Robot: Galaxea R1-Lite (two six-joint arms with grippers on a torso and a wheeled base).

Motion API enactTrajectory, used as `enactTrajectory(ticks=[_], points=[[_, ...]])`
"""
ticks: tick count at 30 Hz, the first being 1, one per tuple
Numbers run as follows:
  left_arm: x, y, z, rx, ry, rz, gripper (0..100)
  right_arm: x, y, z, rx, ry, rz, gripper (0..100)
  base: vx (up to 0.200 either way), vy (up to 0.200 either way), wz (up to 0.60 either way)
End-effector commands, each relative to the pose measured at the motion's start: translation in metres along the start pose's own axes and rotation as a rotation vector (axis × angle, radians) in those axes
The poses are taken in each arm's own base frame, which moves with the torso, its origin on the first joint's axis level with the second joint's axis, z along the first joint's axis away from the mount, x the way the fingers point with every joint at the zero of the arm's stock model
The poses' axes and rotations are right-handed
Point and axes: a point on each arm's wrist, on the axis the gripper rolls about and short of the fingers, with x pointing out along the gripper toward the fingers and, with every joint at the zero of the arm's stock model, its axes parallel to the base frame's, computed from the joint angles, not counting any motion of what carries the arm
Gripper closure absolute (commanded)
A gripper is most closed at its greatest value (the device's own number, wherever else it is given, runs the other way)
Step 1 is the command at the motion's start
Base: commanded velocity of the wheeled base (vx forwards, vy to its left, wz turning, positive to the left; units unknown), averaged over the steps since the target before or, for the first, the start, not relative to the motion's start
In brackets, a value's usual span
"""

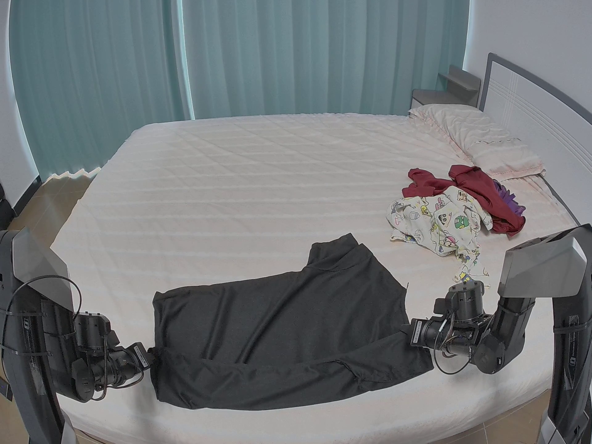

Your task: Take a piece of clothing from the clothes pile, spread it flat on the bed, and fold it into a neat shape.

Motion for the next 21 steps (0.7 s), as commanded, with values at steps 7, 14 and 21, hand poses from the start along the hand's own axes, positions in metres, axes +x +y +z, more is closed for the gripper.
enactTrajectory(ticks=[7, 14, 21], points=[[0.005, 0.005, 0.005, -0.013, -0.019, 0.009, 100, -0.006, -0.005, 0.017, 0.007, -0.063, -0.003, 100, 0.0, 0.0, 0.0], [0.009, 0.006, 0.006, -0.008, -0.023, 0.01, 100, -0.003, -0.006, 0.017, 0.008, -0.066, -0.005, 100, 0.0, 0.0, 0.0], [0.013, 0.008, 0.003, 0.001, -0.04, 0.069, 100, 0.0, -0.007, 0.026, 0.011, -0.098, -0.001, 100, 0.0, 0.0, 0.0]])
